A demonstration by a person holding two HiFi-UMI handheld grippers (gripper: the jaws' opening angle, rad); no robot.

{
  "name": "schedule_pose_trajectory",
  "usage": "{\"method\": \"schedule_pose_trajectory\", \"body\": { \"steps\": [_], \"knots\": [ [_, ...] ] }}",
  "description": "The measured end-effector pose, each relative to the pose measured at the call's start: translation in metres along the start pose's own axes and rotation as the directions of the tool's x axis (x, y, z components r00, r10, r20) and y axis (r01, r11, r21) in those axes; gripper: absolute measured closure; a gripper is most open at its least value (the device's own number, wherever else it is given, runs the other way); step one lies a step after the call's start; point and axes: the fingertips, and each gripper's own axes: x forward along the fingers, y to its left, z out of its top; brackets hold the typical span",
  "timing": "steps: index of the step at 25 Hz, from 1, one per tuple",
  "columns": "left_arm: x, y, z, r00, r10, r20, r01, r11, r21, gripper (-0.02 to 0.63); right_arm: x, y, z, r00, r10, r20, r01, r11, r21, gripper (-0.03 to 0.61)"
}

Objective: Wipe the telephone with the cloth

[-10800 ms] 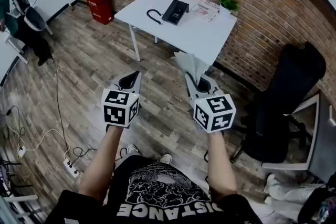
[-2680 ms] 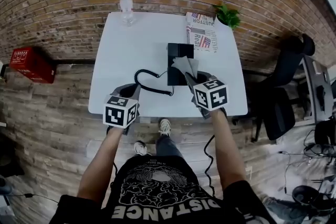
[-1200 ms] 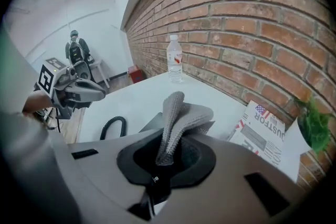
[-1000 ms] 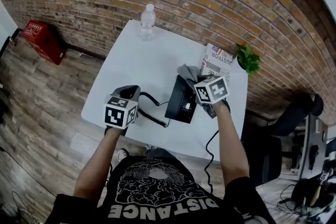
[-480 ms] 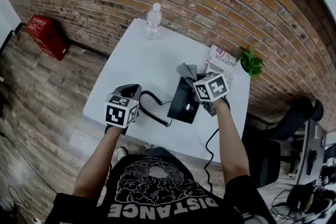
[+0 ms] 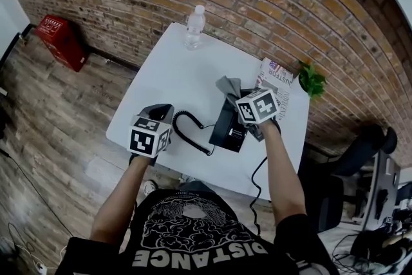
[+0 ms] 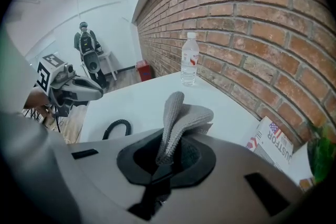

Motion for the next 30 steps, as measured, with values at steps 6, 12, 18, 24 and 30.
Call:
{"method": "schedule_pose_trajectory", "body": {
  "steps": [6,12,18,24,30],
  "knots": [
    [-0.006,0.004,-0.004,1.000,0.006,0.001,-0.006,1.000,-0.005,0.609,0.008,0.011,0.007,1.000,0.010,0.018,-0.010,1.000,-0.017,0.566],
    [-0.014,0.010,-0.009,1.000,0.013,-0.004,-0.013,1.000,-0.016,0.609,0.011,0.022,0.000,1.000,0.010,0.001,-0.010,1.000,-0.022,0.566],
    [-0.018,0.005,-0.013,1.000,0.000,-0.009,0.000,1.000,-0.009,0.609,0.013,0.035,-0.006,1.000,0.001,-0.013,-0.002,1.000,-0.029,0.566],
    [-0.025,0.003,-0.023,1.000,-0.009,-0.015,0.008,1.000,-0.009,0.609,0.019,0.055,-0.019,1.000,0.028,-0.014,-0.028,1.000,-0.013,0.566],
    [-0.030,0.001,-0.030,0.999,-0.023,-0.024,0.023,1.000,-0.009,0.609,0.020,0.069,-0.030,0.999,0.022,-0.030,-0.022,1.000,0.007,0.566]
  ]
}}
